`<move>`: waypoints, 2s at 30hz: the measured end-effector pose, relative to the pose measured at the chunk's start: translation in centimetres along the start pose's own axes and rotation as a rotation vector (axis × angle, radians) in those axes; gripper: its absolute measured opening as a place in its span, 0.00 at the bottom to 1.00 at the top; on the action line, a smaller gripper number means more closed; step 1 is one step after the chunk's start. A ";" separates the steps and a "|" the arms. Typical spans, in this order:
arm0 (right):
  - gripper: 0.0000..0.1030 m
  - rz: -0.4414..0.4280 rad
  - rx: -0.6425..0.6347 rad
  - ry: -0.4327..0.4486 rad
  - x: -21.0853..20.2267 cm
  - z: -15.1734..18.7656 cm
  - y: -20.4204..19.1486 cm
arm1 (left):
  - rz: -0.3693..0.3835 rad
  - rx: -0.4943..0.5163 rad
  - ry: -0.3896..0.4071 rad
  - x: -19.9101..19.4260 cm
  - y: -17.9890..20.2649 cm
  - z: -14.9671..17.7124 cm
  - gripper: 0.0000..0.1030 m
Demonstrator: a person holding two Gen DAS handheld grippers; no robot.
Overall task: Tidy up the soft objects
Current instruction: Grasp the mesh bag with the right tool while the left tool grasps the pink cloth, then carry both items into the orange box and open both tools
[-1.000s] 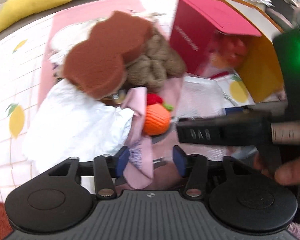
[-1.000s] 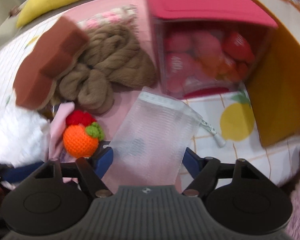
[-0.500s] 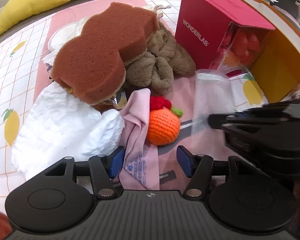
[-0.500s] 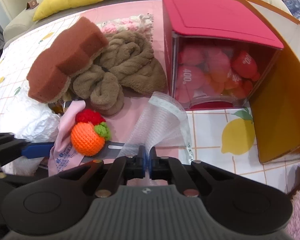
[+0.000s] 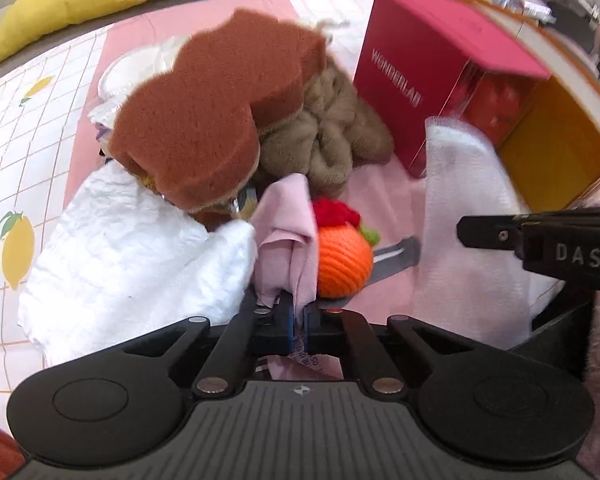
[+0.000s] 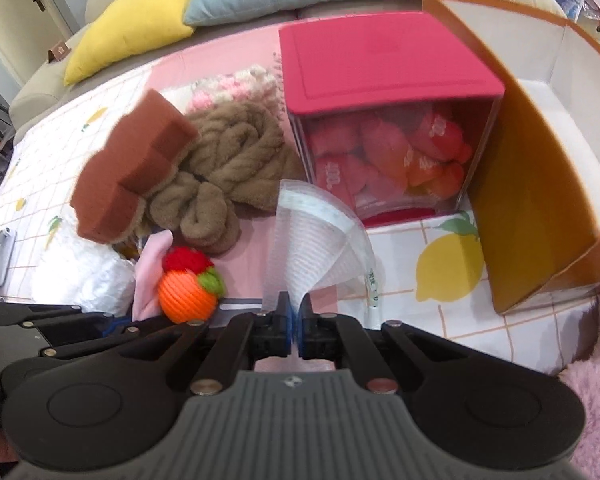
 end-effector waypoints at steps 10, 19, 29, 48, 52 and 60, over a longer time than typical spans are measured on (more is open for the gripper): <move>0.00 -0.008 -0.004 0.098 -3.6 -1.9 1.1 | 0.029 -0.073 0.154 -6.4 -0.6 -2.3 0.04; 0.00 0.065 -0.019 0.220 -8.7 -4.2 4.7 | 0.054 -0.101 0.253 -8.9 0.1 -5.8 0.04; 0.00 0.091 -0.071 0.335 -12.9 -8.8 8.6 | 0.230 -0.023 0.333 -10.0 5.8 -11.3 0.04; 0.00 0.225 -0.219 0.260 -11.6 -13.7 17.3 | 0.475 0.111 0.262 -2.9 20.1 -18.5 0.04; 0.00 0.224 -0.181 0.199 -9.8 -13.7 19.3 | 0.459 0.141 0.195 0.1 21.6 -18.0 0.04; 0.00 0.218 -0.275 0.052 -4.4 -11.4 20.6 | 0.403 0.218 0.042 4.8 23.3 -15.9 0.04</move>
Point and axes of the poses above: each gripper's, at about its wrist camera, not at the fingertips, and x roughly the way its jaws point, y to its right, z to its underside, the point moved 2 cm from there along x, roughly the way its jaws point, and after that the axes turned 13 degrees about y, right-handed, at the moved point
